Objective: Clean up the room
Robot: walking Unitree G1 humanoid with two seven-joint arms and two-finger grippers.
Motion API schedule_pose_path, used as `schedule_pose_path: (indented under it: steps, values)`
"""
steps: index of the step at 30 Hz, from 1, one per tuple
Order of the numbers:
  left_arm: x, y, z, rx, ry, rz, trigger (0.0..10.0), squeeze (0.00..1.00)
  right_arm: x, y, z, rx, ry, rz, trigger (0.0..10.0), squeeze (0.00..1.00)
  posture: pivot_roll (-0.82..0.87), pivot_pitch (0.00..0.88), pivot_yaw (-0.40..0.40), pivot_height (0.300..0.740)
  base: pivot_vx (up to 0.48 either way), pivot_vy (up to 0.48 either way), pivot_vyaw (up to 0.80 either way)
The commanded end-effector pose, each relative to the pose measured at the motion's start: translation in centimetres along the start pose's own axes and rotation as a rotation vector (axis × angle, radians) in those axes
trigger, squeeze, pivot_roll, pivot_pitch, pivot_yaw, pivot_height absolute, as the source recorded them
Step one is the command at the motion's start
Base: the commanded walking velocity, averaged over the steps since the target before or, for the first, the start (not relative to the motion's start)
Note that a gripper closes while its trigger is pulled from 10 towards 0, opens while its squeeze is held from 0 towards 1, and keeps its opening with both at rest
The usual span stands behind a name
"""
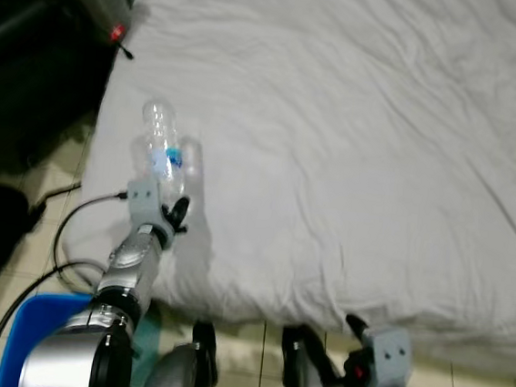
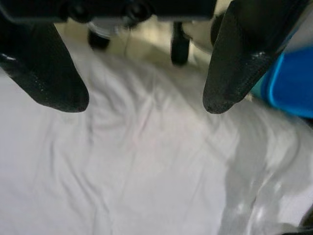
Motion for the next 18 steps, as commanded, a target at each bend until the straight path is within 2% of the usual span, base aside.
schedule_pose_path:
  steps: [1, 4, 6, 7, 9, 11, 12, 13, 16, 17, 18]
  values:
    - [-0.5, 0.2, 1.5, -0.022, -0.049, -0.056, 0.0, 0.0, -1.4, -0.6, -0.9, -0.017, 0.025, -0.053, 10.0, 0.0, -0.07, 0.168, 0.106, 0.74, 0.0, 0.0, 0.0]
    - [-1.0, 0.4, 3.4, -0.003, -0.073, -0.101, 0.0, 0.0, -1.1, -1.3, -2.7, -0.015, 0.009, -0.048, 10.0, 0.0, 0.01, 0.069, 0.097, 0.74, 0.0, 0.0, 0.0]
    - [-1.2, 1.0, 5.1, 0.06, -0.092, -0.139, 0.0, 0.0, -0.4, -2.2, -4.1, -0.03, -0.009, -0.034, 10.0, 0.0, 0.03, 0.036, 0.09, 0.74, 0.0, 0.0, 0.0]
    - [-1.1, 1.0, 6.5, 0.085, -0.127, -0.171, 0.0, 0.0, 0.3, -3.2, -4.9, -0.058, -0.027, -0.032, 10.0, 0.0, 0.05, 0.005, 0.077, 0.74, 0.0, 0.0, 0.0]
    - [-1.0, 0.8, 6.8, 0.083, -0.142, -0.185, 0.0, 0.0, 0.4, -3.6, -5.2, -0.068, -0.031, -0.035, 10.0, 0.0, 0.05, 0.0, 0.074, 0.74, 0.0, 0.0, 0.0]
    - [-1.1, -0.5, 8.5, -0.016, -0.178, -0.277, 0.0, 0.0, 0.9, -4.4, -6.0, -0.095, -0.047, -0.04, 10.0, 0.0, 0.05, 0.0, 0.059, 0.74, 0.0, 0.0, 0.0]
    - [-1.1, -0.5, 8.5, -0.016, -0.178, -0.277, 0.0, 0.0, 0.9, -4.4, -6.0, -0.095, -0.047, -0.04, 10.0, 0.0, 0.05, 0.0, 0.059, 0.74, 0.0, 0.0, 0.0]
    - [-1.5, -1.0, 9.3, -0.068, -0.182, -0.317, 0.0, 0.0, 1.1, -4.6, -6.3, -0.101, -0.056, -0.037, 10.0, 0.0, 0.06, 0.0, 0.059, 0.74, 0.0, 0.0, 0.0]
    - [-2.3, -1.3, 9.2, -0.067, -0.13, -0.282, 0.0, 0.0, 1.2, -5.1, -6.9, -0.099, -0.077, -0.026, 10.0, 0.0, 0.05, 0.0, 0.047, 0.74, 0.0, 0.0, 0.21]
    - [-2.5, -1.5, 8.6, -0.043, -0.104, -0.271, 5.3, 0.0, 1.2, -5.3, -7.1, -0.1, -0.078, -0.02, 10.0, 0.0, 0.04, 0.0, 0.038, 0.74, 0.0, 0.0, 0.61]
    - [-2.6, -1.7, 8.2, -0.026, -0.088, -0.269, 10.0, 0.0, 1.2, -5.5, -7.3, -0.101, -0.078, -0.017, 10.0, 0.0, 0.04, 0.0, 0.037, 0.74, 0.0, 0.0, 0.59]
Point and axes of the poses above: a point about 5 cm out from each wrist's last joint towards the gripper, its own z axis pointing back from the gripper into the wrist, its own x axis along the axis of the wrist's last joint, y = z × x, the point moved 3 cm from there along -z, pointing out of the wrist towards the gripper, and after that the axes turned 4 degrees about z, right-handed, at the moved point
